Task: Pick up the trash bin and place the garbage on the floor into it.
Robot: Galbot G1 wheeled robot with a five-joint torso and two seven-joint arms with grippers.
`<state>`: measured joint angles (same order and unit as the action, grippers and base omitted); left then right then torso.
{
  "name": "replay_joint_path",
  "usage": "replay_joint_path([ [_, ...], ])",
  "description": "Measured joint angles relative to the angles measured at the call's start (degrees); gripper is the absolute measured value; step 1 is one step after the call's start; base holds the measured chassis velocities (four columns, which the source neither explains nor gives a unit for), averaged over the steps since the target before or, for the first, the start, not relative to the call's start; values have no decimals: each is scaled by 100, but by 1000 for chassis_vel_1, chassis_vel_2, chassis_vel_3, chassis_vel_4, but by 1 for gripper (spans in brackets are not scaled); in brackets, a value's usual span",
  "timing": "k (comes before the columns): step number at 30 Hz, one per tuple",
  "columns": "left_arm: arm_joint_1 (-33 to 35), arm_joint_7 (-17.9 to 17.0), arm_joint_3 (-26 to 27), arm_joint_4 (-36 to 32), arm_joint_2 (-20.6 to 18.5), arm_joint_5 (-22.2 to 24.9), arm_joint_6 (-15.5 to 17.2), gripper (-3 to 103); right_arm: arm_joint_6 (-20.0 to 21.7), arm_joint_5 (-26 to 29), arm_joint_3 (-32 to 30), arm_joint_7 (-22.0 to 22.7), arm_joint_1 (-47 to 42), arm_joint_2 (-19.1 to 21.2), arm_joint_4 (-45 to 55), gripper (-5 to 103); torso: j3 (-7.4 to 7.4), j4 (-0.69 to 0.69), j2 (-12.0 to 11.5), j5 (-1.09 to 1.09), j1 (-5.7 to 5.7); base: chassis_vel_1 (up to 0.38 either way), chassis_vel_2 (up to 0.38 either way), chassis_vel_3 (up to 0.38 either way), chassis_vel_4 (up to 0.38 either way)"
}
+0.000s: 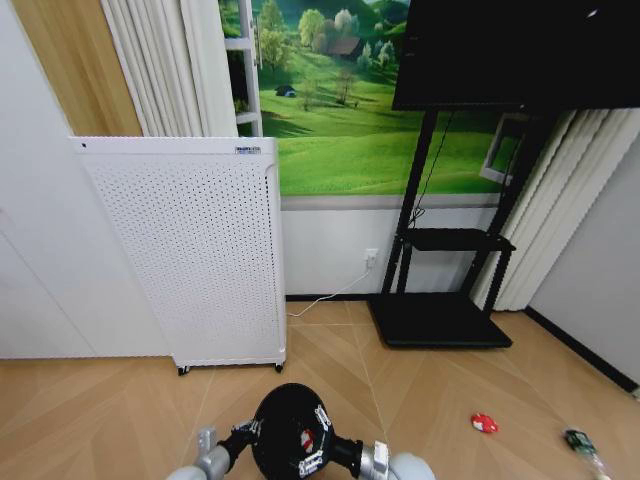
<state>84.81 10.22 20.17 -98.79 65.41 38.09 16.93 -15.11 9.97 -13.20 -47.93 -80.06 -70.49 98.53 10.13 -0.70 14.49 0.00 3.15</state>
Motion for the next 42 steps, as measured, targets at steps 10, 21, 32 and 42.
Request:
replay_joint_path([
  [10, 155, 59, 159, -60, 3, -62, -41, 3, 1, 72, -50, 2, -45, 9, 11, 100, 0, 0, 0, 0, 0, -96, -59, 101, 74],
  [21, 58, -12, 455, -50, -58, 281, -43, 3, -32, 44, -214, 25, -108, 51, 83, 100, 0, -1, 0, -2, 1, -260, -232, 249, 215],
  [32, -41, -255, 759, -20, -32, 999, 70, 3, -202, 21, -444, 72, -110, 78, 52, 100, 1, -1, 0, 0, 1, -372, -328, 358, 324],
  [42, -158, -777, 1442, 44, -92, 1658, 277, 3, 73, -626, -641, 1757, -1, -19, -211, 100, 0, 0, 0, -1, 1, -197, -188, 176, 163],
])
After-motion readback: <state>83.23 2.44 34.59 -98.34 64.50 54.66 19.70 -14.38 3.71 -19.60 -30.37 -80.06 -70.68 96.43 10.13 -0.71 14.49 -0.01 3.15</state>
